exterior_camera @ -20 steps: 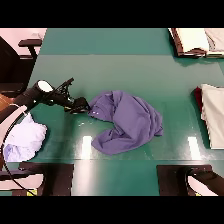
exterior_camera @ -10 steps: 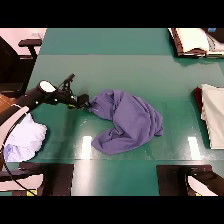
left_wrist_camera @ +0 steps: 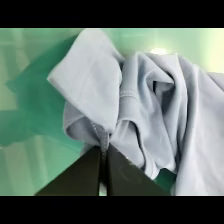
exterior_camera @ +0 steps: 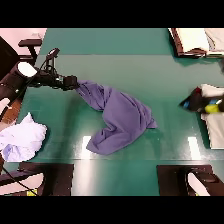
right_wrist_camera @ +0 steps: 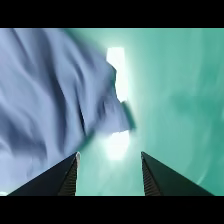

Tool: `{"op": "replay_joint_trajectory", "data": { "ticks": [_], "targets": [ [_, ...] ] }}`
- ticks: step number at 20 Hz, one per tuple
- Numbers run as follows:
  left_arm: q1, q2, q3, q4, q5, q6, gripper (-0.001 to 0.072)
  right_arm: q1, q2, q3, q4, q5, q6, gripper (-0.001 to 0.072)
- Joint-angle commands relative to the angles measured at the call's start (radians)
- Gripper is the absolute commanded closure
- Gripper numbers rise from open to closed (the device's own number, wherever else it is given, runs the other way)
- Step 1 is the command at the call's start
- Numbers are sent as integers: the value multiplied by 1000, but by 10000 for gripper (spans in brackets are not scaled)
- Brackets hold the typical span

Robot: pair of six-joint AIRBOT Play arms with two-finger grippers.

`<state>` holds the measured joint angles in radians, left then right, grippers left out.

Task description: Fold the shirts.

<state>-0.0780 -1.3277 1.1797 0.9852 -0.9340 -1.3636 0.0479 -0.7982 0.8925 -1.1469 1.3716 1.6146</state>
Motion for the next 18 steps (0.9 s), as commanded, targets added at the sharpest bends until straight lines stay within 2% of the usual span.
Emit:
{"op": "replay_joint_trajectory", "data": {
  "ticks": [1,5,8,11,12,13,14,15,18],
  "targets": [
    [4,5,17,59,-11,-1,682,-15,-2,-295,106,-79,1,261],
    [4,5,17,71,-25,0,682,76,-123,-389,179,-282,-16,261],
    [4,5,17,82,-28,0,681,140,-251,-343,221,-404,-46,261],
    [4,5,17,87,-28,3,681,187,-374,-259,209,-449,-47,265],
    [4,5,17,90,-28,3,681,198,-410,-232,208,-455,-50,328],
    [4,5,17,98,-28,3,681,209,-447,-201,204,-457,-63,442],
    [4,5,17,111,-27,3,681,217,-479,-172,201,-457,-78,585],
    [4,5,17,126,-27,3,681,219,-500,-146,201,-457,-88,687],
    [4,26,32,173,-24,2,682,200,-504,-40,127,-438,-97,692]
  ]
}}
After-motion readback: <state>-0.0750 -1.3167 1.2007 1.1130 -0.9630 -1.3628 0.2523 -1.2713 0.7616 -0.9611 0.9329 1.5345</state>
